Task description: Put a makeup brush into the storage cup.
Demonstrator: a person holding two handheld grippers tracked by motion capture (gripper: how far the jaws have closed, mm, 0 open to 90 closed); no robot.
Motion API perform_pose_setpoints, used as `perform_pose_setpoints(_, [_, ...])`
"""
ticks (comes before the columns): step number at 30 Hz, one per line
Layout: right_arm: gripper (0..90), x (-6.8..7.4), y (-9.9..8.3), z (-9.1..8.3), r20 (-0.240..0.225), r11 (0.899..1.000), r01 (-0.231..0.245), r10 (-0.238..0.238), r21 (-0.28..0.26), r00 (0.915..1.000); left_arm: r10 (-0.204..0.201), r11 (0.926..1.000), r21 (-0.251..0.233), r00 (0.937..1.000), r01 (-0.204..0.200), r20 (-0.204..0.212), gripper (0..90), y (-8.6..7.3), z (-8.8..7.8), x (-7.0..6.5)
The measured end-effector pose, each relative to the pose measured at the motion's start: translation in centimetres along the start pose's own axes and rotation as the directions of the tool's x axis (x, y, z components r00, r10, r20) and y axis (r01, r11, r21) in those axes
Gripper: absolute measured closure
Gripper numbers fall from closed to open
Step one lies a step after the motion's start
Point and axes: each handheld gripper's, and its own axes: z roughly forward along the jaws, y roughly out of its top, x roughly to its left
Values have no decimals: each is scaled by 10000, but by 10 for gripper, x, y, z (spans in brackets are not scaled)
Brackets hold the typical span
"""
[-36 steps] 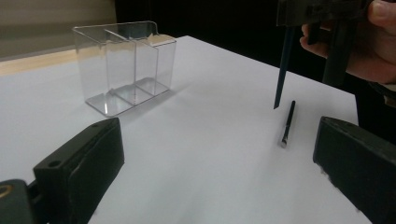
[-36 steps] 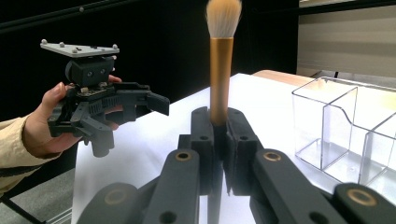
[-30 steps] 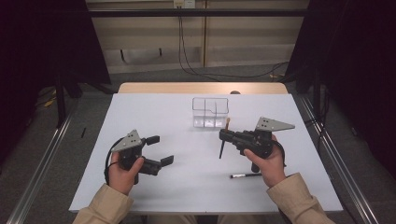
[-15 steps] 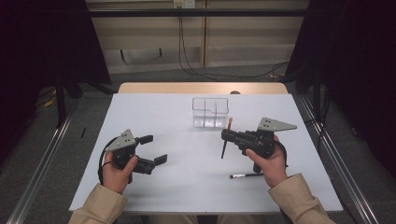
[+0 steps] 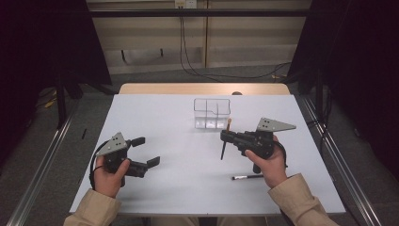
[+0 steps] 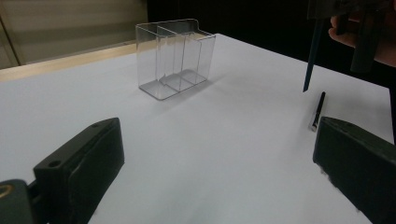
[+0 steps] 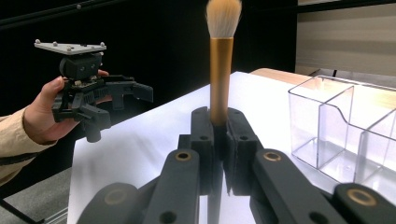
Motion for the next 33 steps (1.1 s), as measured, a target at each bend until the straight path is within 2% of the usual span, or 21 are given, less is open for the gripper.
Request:
perform_pose_setpoints(15, [842,-5,0,2,8,10000,-18,18,64,10000,38,9998,193,9995,-32,-300,20,-10,-19,3])
perform_pose_setpoints(21, [842,-9,-1,-2,183,10000,-78,77,47,9998,-57,9998,185,9996,62,-272,20,-14,-22,4])
perform_pose_setpoints(23, [842,-10,-1,-2,216,9999,-120,118,99,9997,24,9999,111,9997,-21,-236,20,-14,-23,5])
perform_pose_setpoints(28, [842,-12,2,-2,324,9998,10,-16,173,9995,-43,10000,46,9999,43,-152,20,-14,-22,6])
perform_pose_setpoints(33, [842,-16,5,-4,481,9998,-58,49,174,9988,-275,9996,-98,9992,272,-273,20,-17,-23,7])
